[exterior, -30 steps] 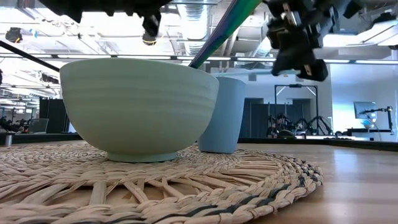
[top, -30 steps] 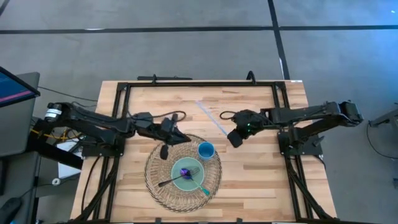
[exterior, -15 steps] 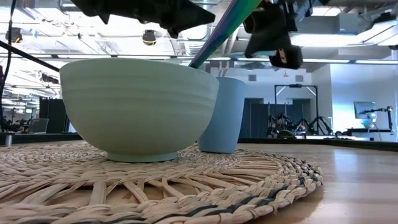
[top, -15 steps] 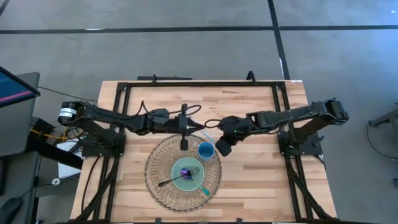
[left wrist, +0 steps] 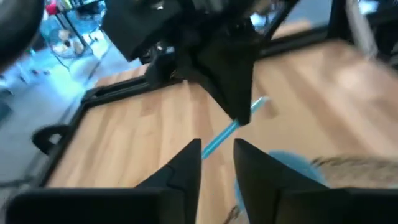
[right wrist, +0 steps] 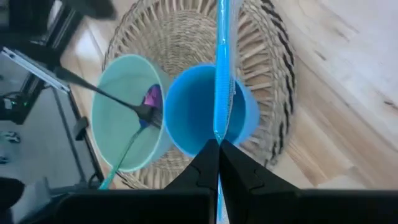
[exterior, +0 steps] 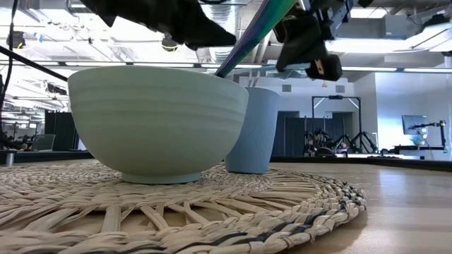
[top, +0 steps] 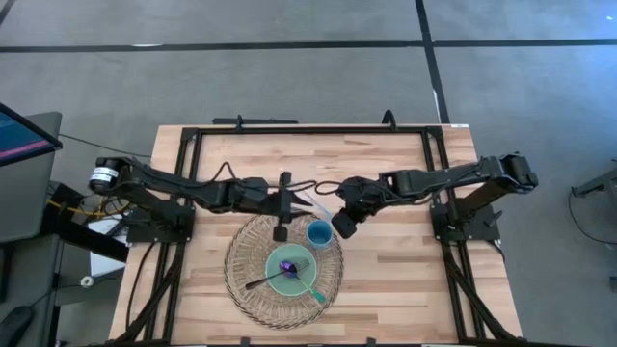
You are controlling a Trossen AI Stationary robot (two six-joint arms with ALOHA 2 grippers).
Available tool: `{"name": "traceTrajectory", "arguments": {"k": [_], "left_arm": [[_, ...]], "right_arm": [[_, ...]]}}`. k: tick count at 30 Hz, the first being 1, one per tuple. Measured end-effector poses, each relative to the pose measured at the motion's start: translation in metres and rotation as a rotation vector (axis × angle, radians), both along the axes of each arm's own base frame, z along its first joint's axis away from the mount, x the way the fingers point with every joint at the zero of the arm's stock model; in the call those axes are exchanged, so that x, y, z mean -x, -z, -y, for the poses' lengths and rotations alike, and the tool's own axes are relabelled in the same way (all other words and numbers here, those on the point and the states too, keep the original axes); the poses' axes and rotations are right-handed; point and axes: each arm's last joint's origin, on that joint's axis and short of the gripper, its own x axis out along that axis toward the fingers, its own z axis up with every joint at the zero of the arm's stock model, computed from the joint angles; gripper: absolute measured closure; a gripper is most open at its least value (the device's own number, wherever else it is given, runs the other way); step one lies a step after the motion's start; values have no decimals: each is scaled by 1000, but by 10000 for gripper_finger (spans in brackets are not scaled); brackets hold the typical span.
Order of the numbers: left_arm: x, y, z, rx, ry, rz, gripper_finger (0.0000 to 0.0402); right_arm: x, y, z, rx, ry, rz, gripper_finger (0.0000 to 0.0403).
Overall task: Pick & Place Utensil
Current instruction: Put the blue straw into the blue cup on the woven placemat
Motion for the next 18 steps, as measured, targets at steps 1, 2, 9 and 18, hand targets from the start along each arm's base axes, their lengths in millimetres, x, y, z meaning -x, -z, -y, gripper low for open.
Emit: {"name": "traceTrajectory", "arguments": {"k": [1, 2, 9, 18], "left_arm": [[-2, 3, 1, -47, 4, -8, 300], [-4, 5, 2, -95, 13, -16, 293], [-15, 25, 3, -347, -97, -107, 282], [-19, 31, 2, -405, -134, -131, 300]], "right_arm": [[0, 0, 0, -5, 6, -2, 401], [1, 1, 1, -7, 10, -12, 401], [-1, -1, 0, -66, -6, 5, 401], [-1, -1, -1, -83, -21, 2, 401]]}}
